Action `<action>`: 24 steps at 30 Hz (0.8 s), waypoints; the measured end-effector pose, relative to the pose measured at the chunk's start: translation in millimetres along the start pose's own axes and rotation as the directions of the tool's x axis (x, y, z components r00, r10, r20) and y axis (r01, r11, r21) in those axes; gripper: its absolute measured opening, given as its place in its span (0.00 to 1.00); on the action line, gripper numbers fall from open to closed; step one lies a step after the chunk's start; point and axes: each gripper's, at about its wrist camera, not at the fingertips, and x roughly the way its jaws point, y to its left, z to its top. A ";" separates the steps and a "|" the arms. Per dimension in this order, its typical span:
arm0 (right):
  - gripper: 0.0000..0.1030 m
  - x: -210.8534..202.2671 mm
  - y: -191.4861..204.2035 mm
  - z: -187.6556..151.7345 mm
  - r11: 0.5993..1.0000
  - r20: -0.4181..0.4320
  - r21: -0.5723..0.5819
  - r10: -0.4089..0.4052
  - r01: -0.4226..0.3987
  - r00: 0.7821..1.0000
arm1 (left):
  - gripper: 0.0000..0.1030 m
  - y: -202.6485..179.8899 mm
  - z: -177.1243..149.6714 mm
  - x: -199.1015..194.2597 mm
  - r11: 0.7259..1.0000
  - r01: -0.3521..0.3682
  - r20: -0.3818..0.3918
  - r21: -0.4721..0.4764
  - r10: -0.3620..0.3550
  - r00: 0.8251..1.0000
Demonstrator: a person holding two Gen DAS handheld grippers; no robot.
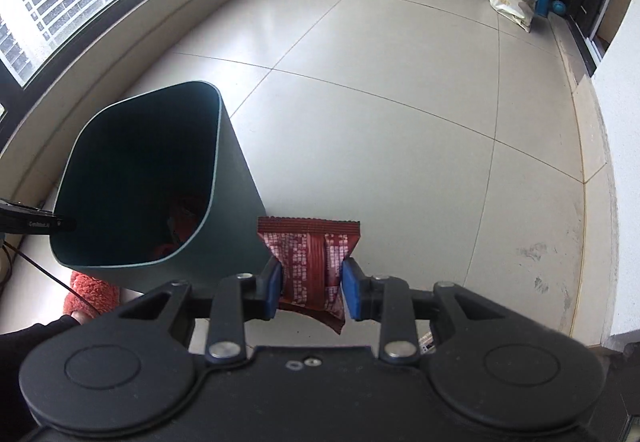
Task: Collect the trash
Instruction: 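Carry the dark-red wrapper into the teal bin and release it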
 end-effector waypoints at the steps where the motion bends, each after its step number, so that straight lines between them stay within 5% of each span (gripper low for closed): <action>1: 0.29 -1.1 11.5 6.4 1.000 0.010 -0.025 0.017 -0.016 1.000 | 0.09 0.5 0.1 -0.7 1.000 0.003 0.002 -0.001 -0.003 1.000; 14: 0.29 43.4 109.7 47.8 0.982 -0.010 -0.134 0.136 -0.136 0.991 | 0.08 5.7 -0.3 -1.3 0.999 0.038 0.011 -0.009 -0.038 0.999; 24: 0.29 115.5 139.6 40.7 0.985 -0.118 -0.132 0.097 -0.113 0.988 | 0.08 5.4 0.2 -1.1 0.999 0.042 0.010 -0.011 -0.042 0.999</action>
